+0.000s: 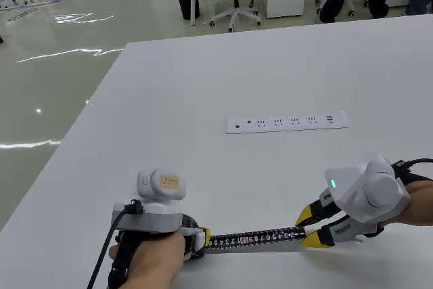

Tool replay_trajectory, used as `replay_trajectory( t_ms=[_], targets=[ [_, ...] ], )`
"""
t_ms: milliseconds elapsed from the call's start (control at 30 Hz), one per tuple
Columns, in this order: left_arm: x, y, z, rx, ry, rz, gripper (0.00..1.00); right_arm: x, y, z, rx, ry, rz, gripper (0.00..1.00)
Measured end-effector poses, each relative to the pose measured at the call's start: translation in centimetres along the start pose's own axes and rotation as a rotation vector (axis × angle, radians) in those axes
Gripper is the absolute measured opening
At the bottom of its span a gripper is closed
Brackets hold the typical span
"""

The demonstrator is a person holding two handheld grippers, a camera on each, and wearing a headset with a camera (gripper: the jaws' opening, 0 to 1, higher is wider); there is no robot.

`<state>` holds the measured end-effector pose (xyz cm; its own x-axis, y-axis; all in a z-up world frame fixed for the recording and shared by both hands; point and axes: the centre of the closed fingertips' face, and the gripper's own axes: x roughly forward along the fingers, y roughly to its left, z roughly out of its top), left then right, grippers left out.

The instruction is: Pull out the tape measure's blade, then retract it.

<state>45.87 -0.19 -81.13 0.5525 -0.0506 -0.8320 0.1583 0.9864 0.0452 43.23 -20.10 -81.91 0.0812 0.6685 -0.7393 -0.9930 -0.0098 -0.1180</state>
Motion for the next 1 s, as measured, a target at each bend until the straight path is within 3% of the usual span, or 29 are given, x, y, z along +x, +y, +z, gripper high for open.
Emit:
replay_trajectory(
  t_ms=[1000],
  targets=[
    [0.03, -0.05, -0.17, 0.012, 0.015, 0.01, 0.6, 0.28, 0.09, 0.66, -0.016, -0.002, 0.007, 0.15]
  ],
)
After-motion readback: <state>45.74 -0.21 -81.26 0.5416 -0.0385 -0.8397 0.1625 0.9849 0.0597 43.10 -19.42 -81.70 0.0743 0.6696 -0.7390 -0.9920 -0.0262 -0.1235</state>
